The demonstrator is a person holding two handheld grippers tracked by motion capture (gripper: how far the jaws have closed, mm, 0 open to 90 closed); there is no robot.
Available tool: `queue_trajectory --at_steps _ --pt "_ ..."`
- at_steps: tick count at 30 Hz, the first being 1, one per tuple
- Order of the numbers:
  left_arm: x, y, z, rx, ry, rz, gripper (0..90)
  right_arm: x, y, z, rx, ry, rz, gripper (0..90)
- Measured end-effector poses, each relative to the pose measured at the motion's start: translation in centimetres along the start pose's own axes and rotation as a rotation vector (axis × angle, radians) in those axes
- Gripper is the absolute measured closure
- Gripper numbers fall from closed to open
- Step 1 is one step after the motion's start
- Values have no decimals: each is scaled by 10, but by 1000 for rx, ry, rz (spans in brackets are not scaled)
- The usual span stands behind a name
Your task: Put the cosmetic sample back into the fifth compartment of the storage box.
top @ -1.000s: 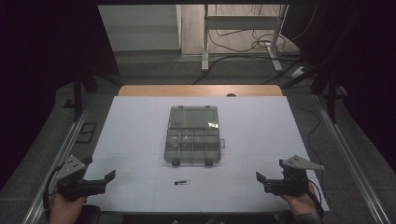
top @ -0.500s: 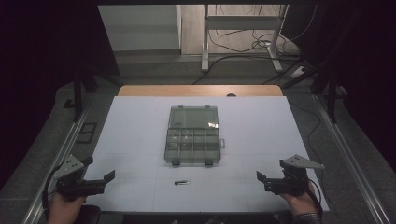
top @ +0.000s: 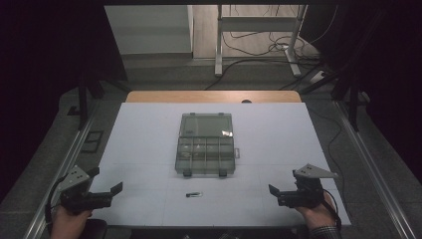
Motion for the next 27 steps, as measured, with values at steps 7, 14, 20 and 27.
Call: queue_trajectory --at_steps 7,14,20,27 --pt "0 0 0 4 0 -2 8 4 2 -7 -46 16 -3 0" --pt "1 0 1 6 -2 -6 10 8 1 -17 -53 87 -41 0" --pt "1 0 0 7 -2 -7 10 14 5 -23 -75 110 -39 0" --pt "1 0 1 9 -2 -8 11 21 10 -35 -99 135 -37 0"
Point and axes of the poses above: each handheld gripper's, and its own axes: x roughly forward along the jaws, y roughly out of its top, z roughly to its right, the point moved 8 cm from there along x, roughly forward along the jaws, and after that the axes turned 11 degrees about -y, right-handed, at the moved point
